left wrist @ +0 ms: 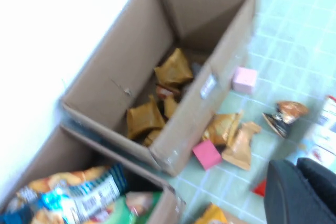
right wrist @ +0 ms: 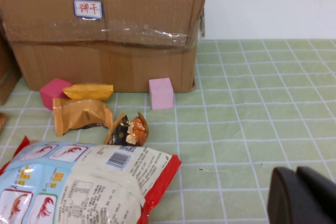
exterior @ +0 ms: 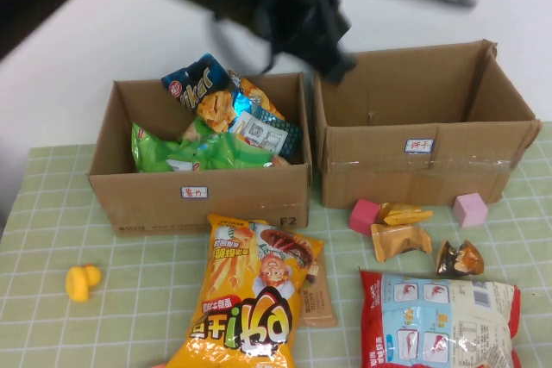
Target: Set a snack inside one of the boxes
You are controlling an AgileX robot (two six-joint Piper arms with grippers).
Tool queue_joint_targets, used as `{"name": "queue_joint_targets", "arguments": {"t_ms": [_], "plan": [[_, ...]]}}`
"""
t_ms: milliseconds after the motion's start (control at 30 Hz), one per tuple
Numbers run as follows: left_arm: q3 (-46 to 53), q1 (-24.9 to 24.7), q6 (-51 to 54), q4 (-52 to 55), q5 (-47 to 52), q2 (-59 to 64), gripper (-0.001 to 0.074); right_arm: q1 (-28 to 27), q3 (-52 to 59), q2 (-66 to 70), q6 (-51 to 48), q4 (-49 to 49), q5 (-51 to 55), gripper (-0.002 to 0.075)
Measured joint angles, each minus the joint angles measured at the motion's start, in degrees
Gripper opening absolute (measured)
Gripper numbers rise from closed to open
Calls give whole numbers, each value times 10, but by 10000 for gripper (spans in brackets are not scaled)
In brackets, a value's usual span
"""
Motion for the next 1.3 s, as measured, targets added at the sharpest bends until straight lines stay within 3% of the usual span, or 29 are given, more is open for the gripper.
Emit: {"name": "queue_joint_targets", "arguments": {"t_ms": [200, 400, 633, 900, 1033, 1200, 1300], "plan": [[263, -1, 11, -13, -126, -178, 0, 0, 0, 0, 3, 0, 0, -2], [455, -1, 5, -8, -233, -306, 0, 0, 0, 0, 4, 0, 0, -2], [528, 4, 1, 82, -232, -387, 0, 0, 0, 0, 4, 0, 0, -2], [546, 4, -105, 169, -123, -492, 0, 0, 0, 0, 4, 0, 0, -2], [623, 8, -169, 217, -180, -552, 0, 0, 0, 0, 5, 0, 0, -2], [801, 77, -212, 206, -380, -672, -1, 0, 0, 0, 5, 0, 0, -2], [897, 159, -173, 139, -463, -749, -1, 0, 0, 0, 5, 0, 0, -2]]}}
